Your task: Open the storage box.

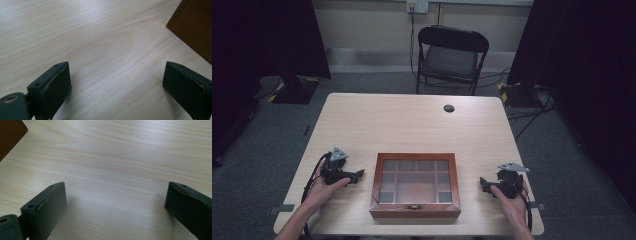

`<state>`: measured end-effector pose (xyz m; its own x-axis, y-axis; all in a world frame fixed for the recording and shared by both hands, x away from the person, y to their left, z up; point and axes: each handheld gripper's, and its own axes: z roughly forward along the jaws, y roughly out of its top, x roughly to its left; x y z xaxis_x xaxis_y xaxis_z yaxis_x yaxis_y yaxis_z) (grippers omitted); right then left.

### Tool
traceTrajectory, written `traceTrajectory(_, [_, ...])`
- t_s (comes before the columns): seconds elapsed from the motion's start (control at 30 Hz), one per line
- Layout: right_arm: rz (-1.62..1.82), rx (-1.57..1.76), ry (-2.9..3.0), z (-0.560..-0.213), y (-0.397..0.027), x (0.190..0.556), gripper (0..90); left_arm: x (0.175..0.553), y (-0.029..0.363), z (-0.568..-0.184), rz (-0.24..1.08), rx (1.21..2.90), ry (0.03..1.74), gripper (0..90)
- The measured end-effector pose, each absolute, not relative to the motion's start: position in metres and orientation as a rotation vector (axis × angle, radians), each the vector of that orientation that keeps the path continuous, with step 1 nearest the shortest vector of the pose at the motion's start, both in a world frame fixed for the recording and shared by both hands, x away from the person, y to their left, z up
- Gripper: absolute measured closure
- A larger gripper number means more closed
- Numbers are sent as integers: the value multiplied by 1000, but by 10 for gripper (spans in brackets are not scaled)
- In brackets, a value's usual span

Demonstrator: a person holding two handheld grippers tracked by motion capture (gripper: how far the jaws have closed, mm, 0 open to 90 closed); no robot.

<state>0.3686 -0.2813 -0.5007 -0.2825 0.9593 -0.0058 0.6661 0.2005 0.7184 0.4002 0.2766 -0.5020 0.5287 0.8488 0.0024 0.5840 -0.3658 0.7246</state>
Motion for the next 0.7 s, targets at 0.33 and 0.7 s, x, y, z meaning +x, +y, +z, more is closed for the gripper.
traceTrajectory(0.33, [922, 1486, 2056, -497, -281, 365, 155, 401, 276, -502, 503, 2087, 1157, 70])
traceTrajectory(0.7, [1096, 1381, 2141, -477, -264, 360, 241, 401, 276, -502, 501, 2088, 1156, 68])
